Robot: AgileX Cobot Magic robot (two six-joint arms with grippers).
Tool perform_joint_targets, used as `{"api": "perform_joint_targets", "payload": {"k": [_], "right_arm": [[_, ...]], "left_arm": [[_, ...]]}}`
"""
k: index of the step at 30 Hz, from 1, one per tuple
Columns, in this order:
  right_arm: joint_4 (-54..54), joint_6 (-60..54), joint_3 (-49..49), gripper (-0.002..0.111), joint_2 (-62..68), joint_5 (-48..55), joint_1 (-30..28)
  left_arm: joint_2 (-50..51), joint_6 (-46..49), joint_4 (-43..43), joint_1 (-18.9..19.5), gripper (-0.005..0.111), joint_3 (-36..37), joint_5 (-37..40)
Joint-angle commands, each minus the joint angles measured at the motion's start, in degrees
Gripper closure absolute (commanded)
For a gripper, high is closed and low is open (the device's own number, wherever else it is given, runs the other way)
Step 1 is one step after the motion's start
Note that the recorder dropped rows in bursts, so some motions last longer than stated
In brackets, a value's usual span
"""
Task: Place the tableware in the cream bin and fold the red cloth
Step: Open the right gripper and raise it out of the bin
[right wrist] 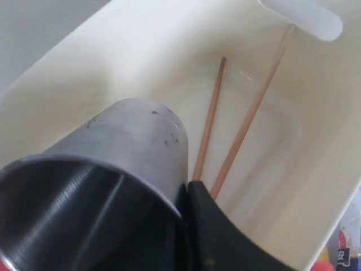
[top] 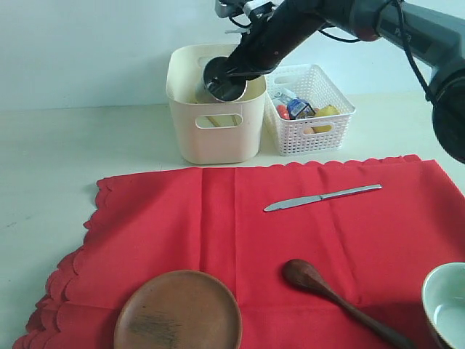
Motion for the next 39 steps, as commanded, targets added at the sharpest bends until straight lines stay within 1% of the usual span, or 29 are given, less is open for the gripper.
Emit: {"api": "perform_joint_targets", "payload": {"k": [1,9,21,23,24,25,26,27,31,33,35,39], "right_arm": [[-2.3,-1.0,-1.8,0.108,1.2,-3.7,-0.1],[-4.8,-1.0,-2.4,0.108,2.3,-6.1,-0.1],[-4.8,-1.0,-2.4,0.108,5.1,-5.4,-0.1],[-4.8,-1.0,-2.4,0.107,5.6,-5.4,-0.1],[-4.8,-1.0,-2.4,0.104,5.7,-5.4,-0.1],[-4.7,-0.9,-2.4,0.098,5.7,-5.4,-0.1],[-4.4,-0.9,-2.4,0.094,5.7,-5.4,-0.1],[-4.3,-0.9,-2.4,0.086,5.7,-5.4,-0.1],[-4.3,-0.9,-2.4,0.065,5.7,-5.9,-0.1],[-4.3,-0.9,-2.4,0.058,5.2,-6.0,-0.1],[-4.3,0.5,-2.4,0.055,3.4,-5.6,-0.1],[-4.4,4.6,-2.4,0.054,-2.6,-0.3,-0.1]], "left_arm": [[-0.3,-0.1,0.1,0.2,0.107,0.2,-0.4],[-0.3,-0.1,0.1,0.2,0.107,0.2,-0.4],[-0.3,-0.1,0.1,0.2,0.107,0.2,-0.4],[-0.3,-0.1,0.1,0.2,0.107,0.2,-0.4],[-0.3,-0.1,0.1,0.2,0.107,0.2,-0.4],[-0.3,-0.1,0.1,0.2,0.107,0.2,-0.4],[-0.3,-0.1,0.1,0.2,0.107,0.2,-0.4],[-0.3,-0.1,0.1,0.2,0.107,0.2,-0.4],[-0.3,-0.1,0.1,0.2,0.107,0.2,-0.4],[-0.3,-0.1,0.1,0.2,0.107,0.2,-0.4],[-0.3,-0.1,0.1,0.2,0.107,0.2,-0.4],[-0.3,-0.1,0.1,0.2,0.107,0.2,-0.4]]}}
